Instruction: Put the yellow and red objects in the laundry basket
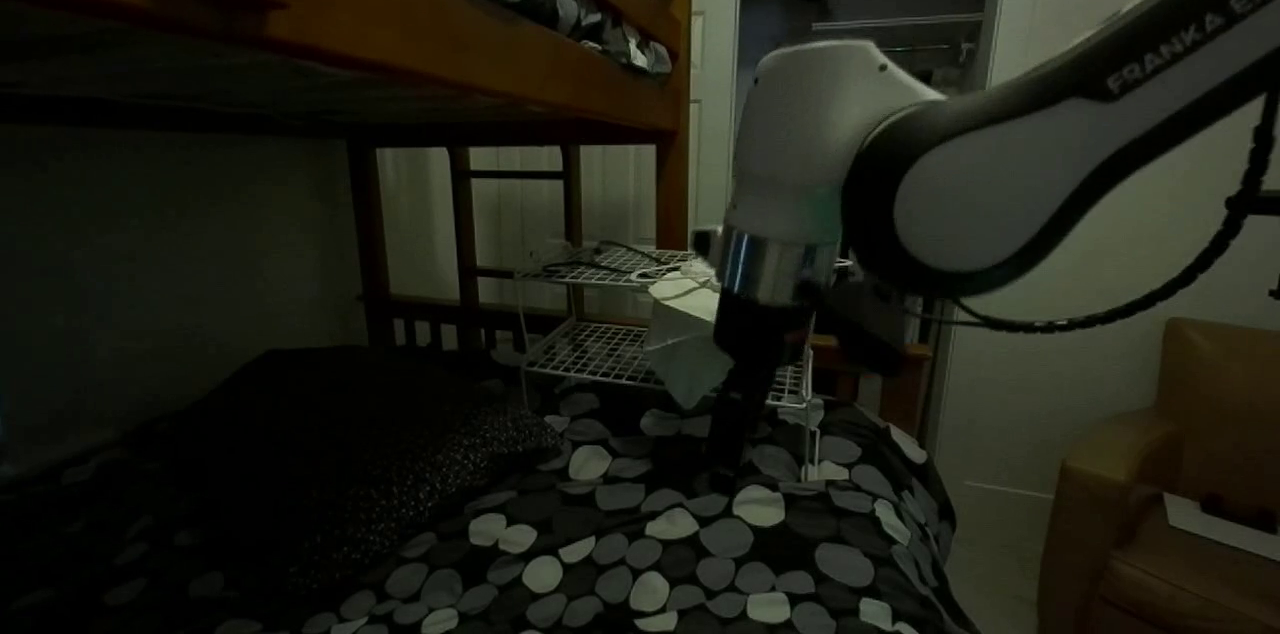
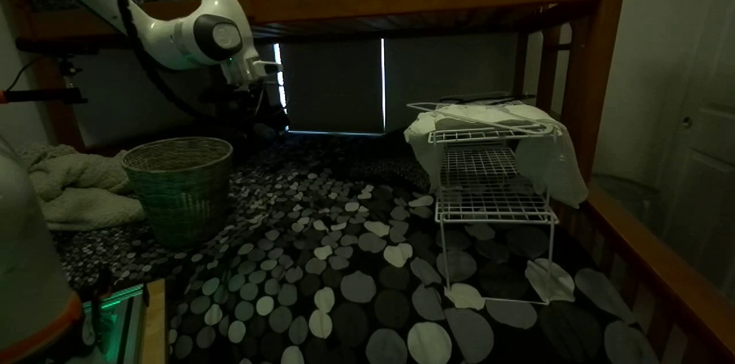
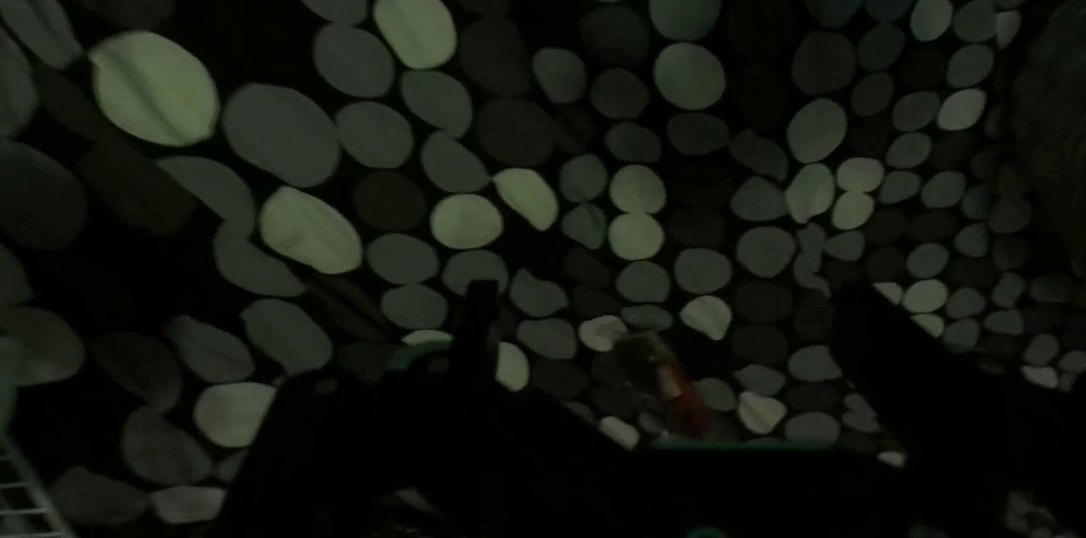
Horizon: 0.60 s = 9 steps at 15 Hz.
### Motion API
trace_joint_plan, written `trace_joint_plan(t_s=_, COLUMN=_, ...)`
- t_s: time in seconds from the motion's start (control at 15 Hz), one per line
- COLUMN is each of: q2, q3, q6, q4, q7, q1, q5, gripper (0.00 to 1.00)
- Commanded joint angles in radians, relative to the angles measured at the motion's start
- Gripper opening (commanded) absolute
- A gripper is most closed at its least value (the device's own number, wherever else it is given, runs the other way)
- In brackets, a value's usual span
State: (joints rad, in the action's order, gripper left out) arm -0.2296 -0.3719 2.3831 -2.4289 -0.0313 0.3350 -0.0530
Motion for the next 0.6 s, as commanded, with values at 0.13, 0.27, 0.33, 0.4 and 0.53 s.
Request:
trace_joint_plan(t_s=0.13, q2=0.376, q3=-0.043, q6=0.204, q4=0.087, q7=0.04, q1=0.021, q5=-0.259, gripper=1.0)
trace_joint_plan(t_s=0.27, q2=0.507, q3=0.003, q6=0.204, q4=0.168, q7=0.0, q1=0.048, q5=-0.433, gripper=1.0)
trace_joint_plan(t_s=0.33, q2=0.57, q3=0.034, q6=0.186, q4=0.224, q7=-0.024, q1=0.068, q5=-0.477, gripper=1.0)
trace_joint_plan(t_s=0.4, q2=0.435, q3=0.008, q6=0.204, q4=0.112, q7=0.012, q1=0.057, q5=-0.372, gripper=1.0)
trace_joint_plan(t_s=0.53, q2=0.496, q3=0.029, q6=0.208, q4=0.151, q7=0.016, q1=0.063, q5=-0.381, gripper=1.0)
